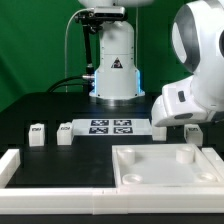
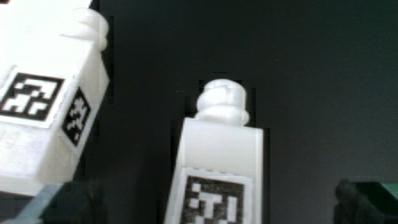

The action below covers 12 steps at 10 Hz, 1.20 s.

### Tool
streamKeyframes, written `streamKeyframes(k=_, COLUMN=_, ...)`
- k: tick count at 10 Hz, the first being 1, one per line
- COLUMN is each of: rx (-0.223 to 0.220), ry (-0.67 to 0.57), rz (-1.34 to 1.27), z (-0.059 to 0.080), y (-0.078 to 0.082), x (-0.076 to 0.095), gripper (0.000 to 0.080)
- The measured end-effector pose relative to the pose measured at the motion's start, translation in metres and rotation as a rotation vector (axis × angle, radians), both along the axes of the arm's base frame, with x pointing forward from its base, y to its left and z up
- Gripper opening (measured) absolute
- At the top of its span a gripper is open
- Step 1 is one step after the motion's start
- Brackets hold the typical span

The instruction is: Assemble one leg

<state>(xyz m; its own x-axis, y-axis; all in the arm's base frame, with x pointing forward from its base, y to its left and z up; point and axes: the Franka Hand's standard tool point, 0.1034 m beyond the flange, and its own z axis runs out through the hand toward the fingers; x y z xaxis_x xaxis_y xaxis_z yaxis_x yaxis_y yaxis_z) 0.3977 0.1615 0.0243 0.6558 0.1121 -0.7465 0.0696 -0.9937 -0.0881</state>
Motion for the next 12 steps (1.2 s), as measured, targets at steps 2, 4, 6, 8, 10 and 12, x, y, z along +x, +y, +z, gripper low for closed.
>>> streamKeyframes(k=2, rx=-0.001, ry=-0.009, rz=-0.005, z=-0.010, y=0.003, x=-0.001, gripper=0.0649)
streamKeyframes(k=4, rx=0.003, ry=-0.026, rz=-0.006, z=-0.015, y=0.003, x=-0.001, gripper=0.0649)
streamKeyframes(k=6, rx=0.004, ry=-0.028, rz=-0.006, z=-0.016, y=0.003, x=-0.001, gripper=0.0649)
streamKeyframes(k=8, rx=0.005, ry=-0.027, rz=-0.005, z=-0.017, y=0.003, x=-0.002, gripper=0.0378)
streamKeyframes(k=10, rx=0.008, ry=-0.026, rz=-0.002, z=-0.017, y=0.003, x=-0.002, gripper=0.0288)
streamKeyframes(k=12, rx=0.008, ry=-0.026, rz=-0.002, z=-0.017, y=0.003, x=-0.002, gripper=0.0289)
